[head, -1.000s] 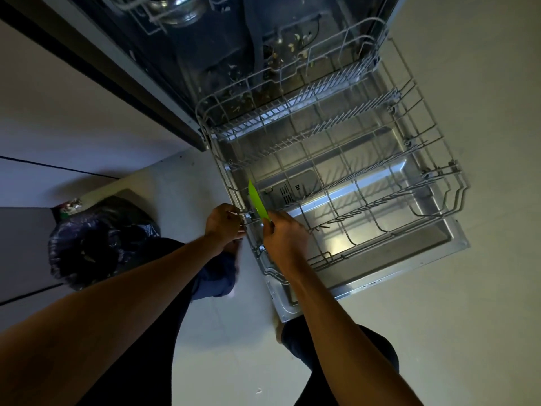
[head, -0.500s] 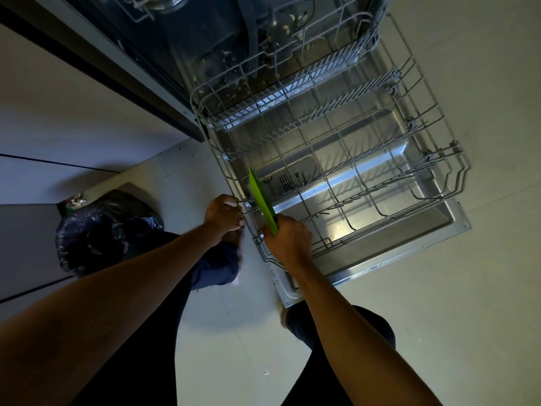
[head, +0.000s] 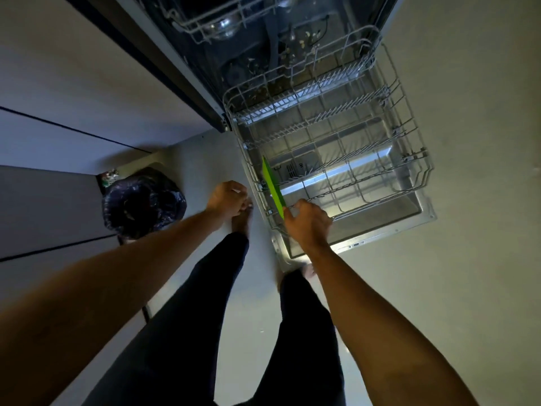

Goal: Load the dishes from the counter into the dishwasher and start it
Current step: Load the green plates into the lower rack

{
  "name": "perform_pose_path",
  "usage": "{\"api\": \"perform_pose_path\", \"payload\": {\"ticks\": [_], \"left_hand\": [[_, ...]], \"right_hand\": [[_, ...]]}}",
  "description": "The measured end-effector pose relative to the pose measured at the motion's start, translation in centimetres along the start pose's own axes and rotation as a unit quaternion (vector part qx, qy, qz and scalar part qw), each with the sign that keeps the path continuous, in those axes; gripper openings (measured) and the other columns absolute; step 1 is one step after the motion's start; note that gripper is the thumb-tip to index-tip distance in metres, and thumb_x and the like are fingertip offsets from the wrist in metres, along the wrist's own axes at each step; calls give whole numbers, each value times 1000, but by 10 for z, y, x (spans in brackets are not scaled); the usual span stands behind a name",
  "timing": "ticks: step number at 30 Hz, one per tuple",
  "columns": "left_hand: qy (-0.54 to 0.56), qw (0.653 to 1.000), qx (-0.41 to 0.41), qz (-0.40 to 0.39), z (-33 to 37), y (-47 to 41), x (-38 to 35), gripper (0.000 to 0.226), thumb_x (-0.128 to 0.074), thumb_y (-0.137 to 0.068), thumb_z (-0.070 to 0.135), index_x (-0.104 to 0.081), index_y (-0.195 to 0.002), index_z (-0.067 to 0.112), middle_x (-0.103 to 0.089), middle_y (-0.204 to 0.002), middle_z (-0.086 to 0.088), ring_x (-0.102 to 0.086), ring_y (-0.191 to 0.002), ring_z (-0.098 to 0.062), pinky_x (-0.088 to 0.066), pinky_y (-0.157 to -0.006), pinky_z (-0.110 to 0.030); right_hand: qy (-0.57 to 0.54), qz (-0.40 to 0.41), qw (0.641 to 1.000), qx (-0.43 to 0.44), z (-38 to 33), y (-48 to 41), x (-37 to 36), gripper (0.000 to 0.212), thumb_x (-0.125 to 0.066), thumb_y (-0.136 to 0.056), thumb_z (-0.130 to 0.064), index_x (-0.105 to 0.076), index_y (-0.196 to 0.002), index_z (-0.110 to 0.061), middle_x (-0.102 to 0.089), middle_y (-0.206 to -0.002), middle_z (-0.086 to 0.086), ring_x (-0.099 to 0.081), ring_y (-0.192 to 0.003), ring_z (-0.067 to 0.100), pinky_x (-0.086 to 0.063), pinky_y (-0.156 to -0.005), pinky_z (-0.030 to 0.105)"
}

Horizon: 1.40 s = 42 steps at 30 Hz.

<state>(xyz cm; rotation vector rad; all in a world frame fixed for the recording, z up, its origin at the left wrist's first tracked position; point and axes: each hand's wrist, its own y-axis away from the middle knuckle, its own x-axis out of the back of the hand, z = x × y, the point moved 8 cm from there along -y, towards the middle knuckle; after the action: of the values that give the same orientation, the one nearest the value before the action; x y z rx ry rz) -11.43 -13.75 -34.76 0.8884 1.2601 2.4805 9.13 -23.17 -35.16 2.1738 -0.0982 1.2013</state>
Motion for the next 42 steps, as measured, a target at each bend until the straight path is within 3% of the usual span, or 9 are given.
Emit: {"api": "perform_pose_path", "payload": {"ticks": [5, 10, 14, 20, 26, 29, 33, 37, 42], "left_hand": [[5, 998, -61, 23, 21, 49, 45, 17, -56, -92, 8, -68, -86, 19, -67, -76, -8, -64, -64, -20, -51, -60, -28], [32, 988, -138, 66, 59, 91, 110, 23, -56, -90, 7, -64, -78, 26, -68, -74, -1, -67, -68, -19, -55, -68, -30], [54, 970, -208, 115, 87, 119, 186, 21, -56, -84, 20, -67, -78, 36, -69, -70, 2, -70, -68, -21, -57, -68, -37], [37, 921, -285, 263, 126, 142, 352, 14, -61, -88, 15, -72, -95, 20, -67, -76, 2, -62, -69, -15, -49, -67, -27], [-25, 872, -332, 357, 151, 125, 510, 23, -65, -79, 24, -74, -97, 11, -70, -91, -5, -66, -83, -20, -50, -78, -28], [-73, 861, -325, 385, 159, 102, 562, 34, -65, -76, 39, -71, -101, 18, -68, -97, -5, -63, -92, -25, -50, -81, -35], [-135, 859, -289, 402, 169, 66, 591, 51, -69, -74, 56, -64, -113, 23, -60, -113, -5, -56, -107, -28, -45, -90, -39], [-166, 848, -271, 424, 179, 45, 589, 60, -54, -74, 71, -56, -117, 29, -48, -130, -3, -44, -126, -26, -27, -111, -49], [-194, 833, -262, 447, 184, 42, 581, 63, -46, -81, 73, -47, -127, 31, -39, -141, -1, -32, -137, -23, -15, -117, -56]], "right_hand": [[43, 20, 997, 55, -50, 36, 55, 24, -54, -96, -34, -69, -93, -16, -72, -90, 7, -68, -85, 31, -38, -64, 29], [92, 9, 988, 121, -114, 59, 87, 28, -49, -98, -33, -72, -99, -16, -74, -95, 9, -69, -89, 34, -49, -72, 33], [76, 18, 981, 176, -190, 64, 115, 29, -46, -96, -34, -69, -94, -17, -73, -96, 8, -69, -90, 36, -52, -76, 38], [-10, 84, 942, 326, -380, 57, 179, 24, -56, -92, -36, -66, -80, -18, -68, -85, 1, -64, -79, 28, -50, -65, 36], [-93, 169, 904, 383, -552, 26, 207, 14, -63, -89, -35, -71, -91, -23, -66, -89, -1, -62, -87, 26, -53, -69, 39], [-116, 195, 901, 368, -607, 0, 212, 27, -66, -87, -34, -68, -112, -23, -63, -103, 5, -60, -96, 29, -50, -77, 39], [-193, 221, 919, 263, -624, -37, 225, 44, -66, -90, -39, -54, -127, -19, -54, -118, 5, -60, -100, 28, -44, -76, 35], [-257, 219, 929, 150, -618, -70, 238, 60, -61, -94, -46, -39, -142, -19, -57, -134, 8, -62, -111, 30, -45, -90, 39], [-187, 215, 949, 132, -627, -83, 238, 64, -60, -95, -45, -37, -147, -16, -59, -137, 12, -57, -122, 35, -41, -103, 44]]}}
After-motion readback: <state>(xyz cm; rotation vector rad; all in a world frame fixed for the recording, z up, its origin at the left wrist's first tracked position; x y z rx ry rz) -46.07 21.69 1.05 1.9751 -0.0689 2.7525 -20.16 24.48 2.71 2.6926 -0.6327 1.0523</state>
